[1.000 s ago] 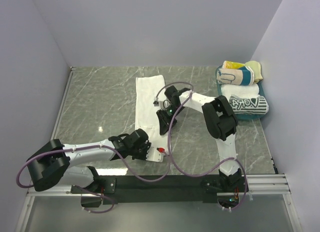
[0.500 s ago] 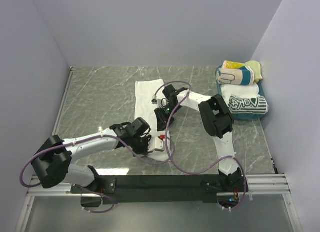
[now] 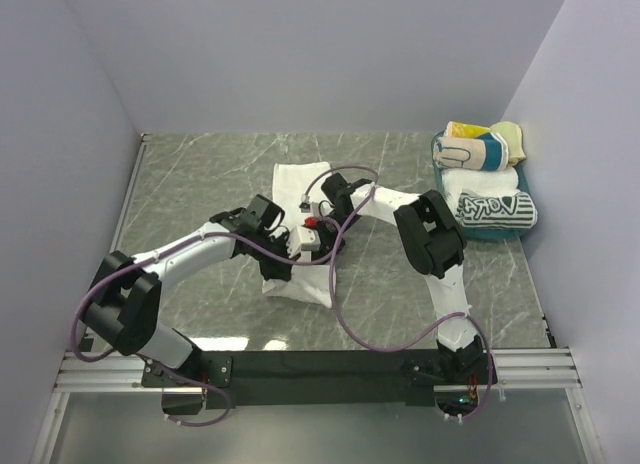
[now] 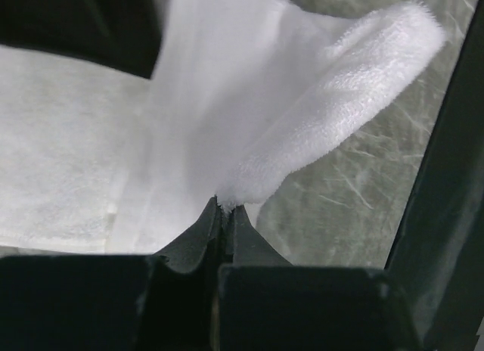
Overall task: Roll the towels
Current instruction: Roll the towel
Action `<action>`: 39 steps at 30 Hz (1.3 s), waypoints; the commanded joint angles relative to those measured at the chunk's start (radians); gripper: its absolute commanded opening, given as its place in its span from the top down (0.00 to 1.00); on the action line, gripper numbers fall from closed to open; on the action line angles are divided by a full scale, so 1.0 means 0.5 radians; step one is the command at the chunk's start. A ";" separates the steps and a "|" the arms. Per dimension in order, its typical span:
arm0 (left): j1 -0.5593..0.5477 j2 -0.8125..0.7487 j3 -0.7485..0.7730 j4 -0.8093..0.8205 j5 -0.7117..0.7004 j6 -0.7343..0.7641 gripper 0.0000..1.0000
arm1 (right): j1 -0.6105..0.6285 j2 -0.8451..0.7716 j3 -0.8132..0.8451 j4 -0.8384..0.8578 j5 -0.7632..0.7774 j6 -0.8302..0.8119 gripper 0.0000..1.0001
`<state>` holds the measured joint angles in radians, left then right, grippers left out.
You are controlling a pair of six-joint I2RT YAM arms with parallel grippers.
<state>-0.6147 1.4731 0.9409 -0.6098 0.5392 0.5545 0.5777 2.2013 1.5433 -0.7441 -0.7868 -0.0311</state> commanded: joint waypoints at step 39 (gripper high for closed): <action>0.441 0.183 0.483 0.082 -0.134 -0.173 0.48 | -0.444 -0.307 0.340 -0.466 0.384 -0.122 0.55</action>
<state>-0.4168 1.6222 1.1305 -0.5102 0.4698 0.4511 0.3580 2.1357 1.6894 -0.9348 -0.5694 -0.0650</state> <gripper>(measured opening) 0.520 0.450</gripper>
